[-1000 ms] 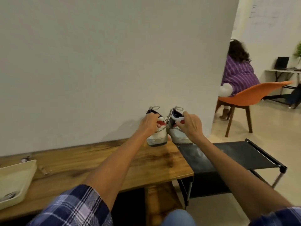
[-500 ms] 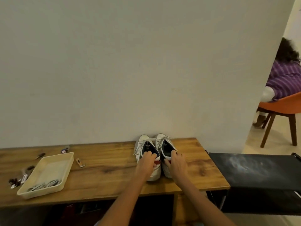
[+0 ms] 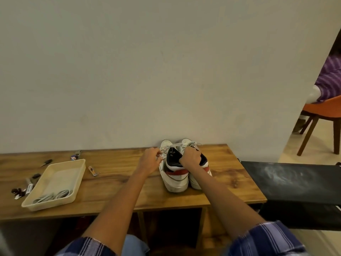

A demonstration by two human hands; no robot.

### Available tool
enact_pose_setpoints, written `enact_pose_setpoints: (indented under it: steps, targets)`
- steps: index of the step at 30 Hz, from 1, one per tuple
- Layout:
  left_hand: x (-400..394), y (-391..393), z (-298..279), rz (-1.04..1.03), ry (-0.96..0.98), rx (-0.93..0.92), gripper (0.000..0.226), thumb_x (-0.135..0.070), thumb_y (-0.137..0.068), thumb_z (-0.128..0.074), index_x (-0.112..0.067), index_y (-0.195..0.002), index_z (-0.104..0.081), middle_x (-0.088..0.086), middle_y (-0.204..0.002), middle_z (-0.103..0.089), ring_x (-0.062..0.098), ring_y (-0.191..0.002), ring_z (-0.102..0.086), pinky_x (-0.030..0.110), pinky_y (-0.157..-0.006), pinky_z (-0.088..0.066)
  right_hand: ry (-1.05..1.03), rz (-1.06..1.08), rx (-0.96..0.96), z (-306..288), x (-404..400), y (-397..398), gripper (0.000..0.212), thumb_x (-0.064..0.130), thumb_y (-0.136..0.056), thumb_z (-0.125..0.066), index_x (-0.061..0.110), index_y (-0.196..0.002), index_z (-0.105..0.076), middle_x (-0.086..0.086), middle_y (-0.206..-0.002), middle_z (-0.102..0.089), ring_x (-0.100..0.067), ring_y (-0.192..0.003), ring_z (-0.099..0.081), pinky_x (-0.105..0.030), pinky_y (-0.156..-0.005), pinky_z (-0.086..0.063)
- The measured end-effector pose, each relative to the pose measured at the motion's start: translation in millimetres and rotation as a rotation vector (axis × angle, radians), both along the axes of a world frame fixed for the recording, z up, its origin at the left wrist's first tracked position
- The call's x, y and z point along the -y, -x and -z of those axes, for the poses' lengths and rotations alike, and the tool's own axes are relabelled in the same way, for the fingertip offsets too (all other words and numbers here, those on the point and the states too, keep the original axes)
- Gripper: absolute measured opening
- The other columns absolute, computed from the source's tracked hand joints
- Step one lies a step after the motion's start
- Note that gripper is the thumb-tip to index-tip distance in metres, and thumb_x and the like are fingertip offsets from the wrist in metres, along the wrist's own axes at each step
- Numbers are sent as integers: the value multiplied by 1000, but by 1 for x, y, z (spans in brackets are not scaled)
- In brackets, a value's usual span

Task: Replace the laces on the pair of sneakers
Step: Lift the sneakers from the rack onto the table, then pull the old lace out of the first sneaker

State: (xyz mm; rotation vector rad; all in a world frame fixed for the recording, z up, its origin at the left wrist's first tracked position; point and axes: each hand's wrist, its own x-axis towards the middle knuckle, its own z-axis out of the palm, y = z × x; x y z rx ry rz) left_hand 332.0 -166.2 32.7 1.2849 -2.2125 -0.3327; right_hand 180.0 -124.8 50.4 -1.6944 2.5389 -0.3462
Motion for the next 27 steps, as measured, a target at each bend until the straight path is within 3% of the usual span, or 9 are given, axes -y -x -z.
enact_pose_setpoints:
  steps: [3, 6, 10, 13, 18, 21, 24, 27]
  targets:
    - [10, 0, 8, -7, 21, 8, 19, -15, -87, -61, -10, -105, -67, 5, -99, -67, 16, -89, -60, 24, -71, -45, -46, -95, -45, 0, 8, 6, 21, 10, -89, -55, 2, -109, -56, -12, -109, -63, -25, -102, -61, -27, -79, -46]
    - [21, 2, 13, -13, 59, -53, 21, -10, -87, -56, -7, -105, -67, 8, -100, -67, 20, -93, -61, 29, -76, -48, -115, -260, -61, -11, 7, 29, 5, 7, -87, -55, 8, -88, -50, -11, -96, -61, -28, -103, -59, -30, -72, -42]
    - [36, 7, 12, -58, 131, -92, 22, -7, -90, -51, -5, -109, -63, 12, -103, -64, 24, -96, -57, 34, -83, -47, -212, -376, -167, -26, -2, 81, 26, 11, -86, -61, 4, -110, -54, -12, -117, -58, -30, -108, -54, -31, -80, -42]
    - [46, 15, 10, -41, 134, -115, 24, -9, -93, -47, -6, -113, -60, 10, -106, -62, 24, -101, -55, 34, -83, -46, -236, -421, -287, -25, 2, 119, 22, 5, -87, -55, 5, -109, -56, -14, -113, -59, -31, -106, -53, -37, -84, -43]
    - [49, 31, -5, 62, 107, -136, 28, -15, -92, -54, -10, -120, -57, 6, -109, -60, 21, -106, -52, 32, -86, -45, -73, -426, -161, -39, 18, 124, 15, 12, -90, -54, 10, -98, -66, -9, -95, -57, -27, -91, -55, -34, -74, -41]
    - [49, 48, 15, 180, -90, -54, 46, -23, -88, -63, -12, -130, -48, 7, -119, -57, 22, -110, -52, 35, -92, -44, -81, -437, -86, -19, 35, 111, 9, 9, -82, -58, 5, -83, -66, -10, -90, -58, -29, -81, -58, -36, -72, -44]
    - [56, 59, 37, 250, -230, -10, 67, -33, -82, -68, -20, -139, -36, 12, -126, -50, 26, -106, -53, 41, -90, -47, -6, -521, -69, 5, 60, 98, 17, -2, -81, -58, 5, -90, -70, -14, -101, -65, -30, -96, -57, -35, -82, -45]
    - [70, 52, 36, 192, -215, 0, 68, -37, -82, -68, -28, -140, -34, 9, -115, -43, 21, -97, -49, 35, -88, -46, 357, -297, 135, -12, 70, 87, 27, -2, -88, -53, 8, -111, -64, -9, -114, -63, -24, -110, -52, -34, -89, -43]
